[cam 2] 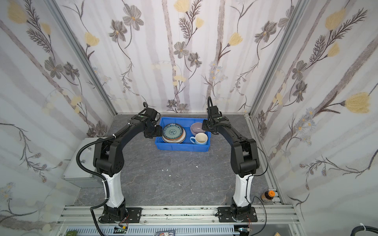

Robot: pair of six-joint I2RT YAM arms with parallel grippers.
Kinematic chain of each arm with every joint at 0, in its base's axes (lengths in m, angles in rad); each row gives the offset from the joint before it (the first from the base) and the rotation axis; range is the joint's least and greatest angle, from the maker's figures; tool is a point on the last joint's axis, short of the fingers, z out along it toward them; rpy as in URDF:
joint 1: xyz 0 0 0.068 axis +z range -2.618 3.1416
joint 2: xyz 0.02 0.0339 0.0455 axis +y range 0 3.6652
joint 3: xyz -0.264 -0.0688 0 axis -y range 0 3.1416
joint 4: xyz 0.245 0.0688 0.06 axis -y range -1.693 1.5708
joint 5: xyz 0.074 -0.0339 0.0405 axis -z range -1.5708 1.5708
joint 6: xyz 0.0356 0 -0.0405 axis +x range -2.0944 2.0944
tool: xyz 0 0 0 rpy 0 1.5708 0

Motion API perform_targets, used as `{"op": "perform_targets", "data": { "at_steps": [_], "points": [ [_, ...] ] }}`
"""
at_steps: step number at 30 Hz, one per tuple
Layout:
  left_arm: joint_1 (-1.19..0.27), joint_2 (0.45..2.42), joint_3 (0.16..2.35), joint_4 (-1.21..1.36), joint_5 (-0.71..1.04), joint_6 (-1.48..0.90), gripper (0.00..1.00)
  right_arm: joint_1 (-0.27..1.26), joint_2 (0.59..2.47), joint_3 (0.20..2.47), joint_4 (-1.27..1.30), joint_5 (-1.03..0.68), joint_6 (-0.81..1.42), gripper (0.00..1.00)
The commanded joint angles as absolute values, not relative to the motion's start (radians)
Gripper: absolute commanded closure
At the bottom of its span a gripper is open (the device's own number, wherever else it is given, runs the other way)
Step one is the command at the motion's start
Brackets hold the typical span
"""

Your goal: Place the mixed dishes into the plastic bin

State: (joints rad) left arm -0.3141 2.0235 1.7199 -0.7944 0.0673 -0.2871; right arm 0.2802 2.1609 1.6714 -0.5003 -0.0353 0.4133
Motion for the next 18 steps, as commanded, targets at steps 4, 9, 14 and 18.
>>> {"op": "perform_targets", "data": {
  "at_steps": [4, 9, 14, 18],
  "points": [
    [-0.314, 2.048, 1.729, -0.815, 0.065, -0.267, 0.30, 0.279, 2.239, 1.741, -0.537, 0.005, 0.430, 0.62],
    [-0.313, 2.065, 1.719, -0.814, 0.092, -0.274, 0.33, 0.279, 2.259, 1.743, -0.535, 0.023, 0.431, 0.62],
    [-0.313, 2.059, 1.685, -0.800, 0.110, -0.288, 0.36, 0.282, 2.217, 1.710, -0.521, 0.047, 0.429, 0.62],
    [-0.313, 2.057, 1.673, -0.799, 0.113, -0.287, 0.40, 0.282, 2.121, 1.638, -0.455, 0.088, 0.410, 0.58]
  ]
}}
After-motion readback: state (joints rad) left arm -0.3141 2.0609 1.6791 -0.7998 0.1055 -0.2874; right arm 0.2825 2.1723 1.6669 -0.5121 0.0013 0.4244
